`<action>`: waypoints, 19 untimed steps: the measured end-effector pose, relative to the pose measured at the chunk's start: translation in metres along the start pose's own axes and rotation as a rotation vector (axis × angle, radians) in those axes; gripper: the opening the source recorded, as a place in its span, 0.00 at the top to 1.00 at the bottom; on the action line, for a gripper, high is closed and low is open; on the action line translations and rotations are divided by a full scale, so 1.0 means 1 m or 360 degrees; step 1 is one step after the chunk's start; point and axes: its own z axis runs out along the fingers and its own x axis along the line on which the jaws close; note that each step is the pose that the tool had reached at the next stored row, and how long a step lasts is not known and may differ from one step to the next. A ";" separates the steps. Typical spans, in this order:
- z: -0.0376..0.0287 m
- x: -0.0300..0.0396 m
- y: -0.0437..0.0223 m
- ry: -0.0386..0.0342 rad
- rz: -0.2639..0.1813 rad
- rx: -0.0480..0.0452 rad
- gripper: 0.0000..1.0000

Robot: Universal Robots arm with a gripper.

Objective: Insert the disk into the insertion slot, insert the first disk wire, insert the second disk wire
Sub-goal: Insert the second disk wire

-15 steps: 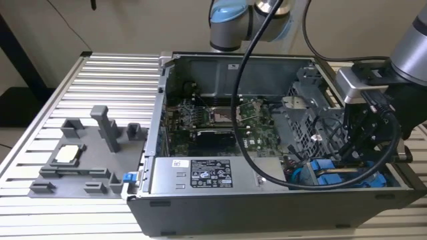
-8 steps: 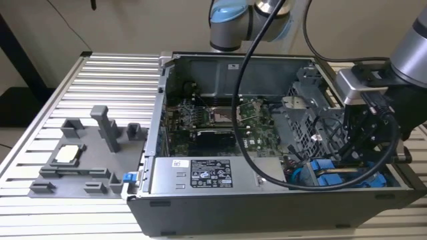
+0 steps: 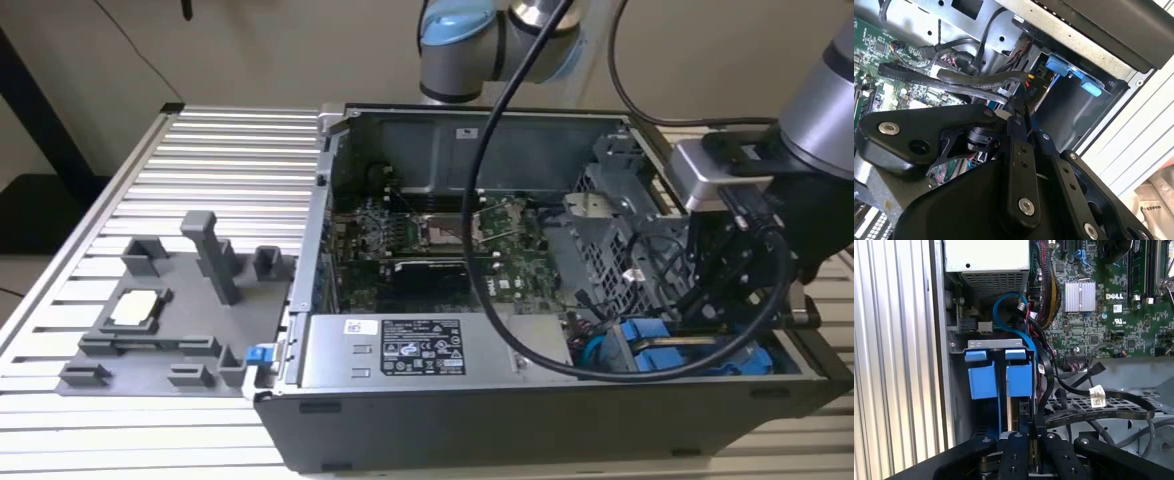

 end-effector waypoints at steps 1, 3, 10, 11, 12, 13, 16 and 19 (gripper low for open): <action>0.0007 0.0001 0.0000 0.0001 0.0005 0.0000 0.84; 0.0026 0.0003 0.0001 0.0002 0.0018 0.0001 0.84; 0.0063 0.0006 0.0000 0.0000 0.0045 -0.0002 0.77; 0.0060 0.0006 -0.0003 0.0001 0.0045 -0.0006 0.77; 0.0056 0.0007 -0.0004 0.0002 0.0045 -0.0012 0.77; 0.0051 0.0007 -0.0005 0.0002 0.0046 -0.0019 0.77; 0.0027 0.0007 -0.0011 0.0003 0.0047 -0.0045 0.77; 0.0006 0.0005 -0.0022 0.0005 0.0048 -0.0069 0.77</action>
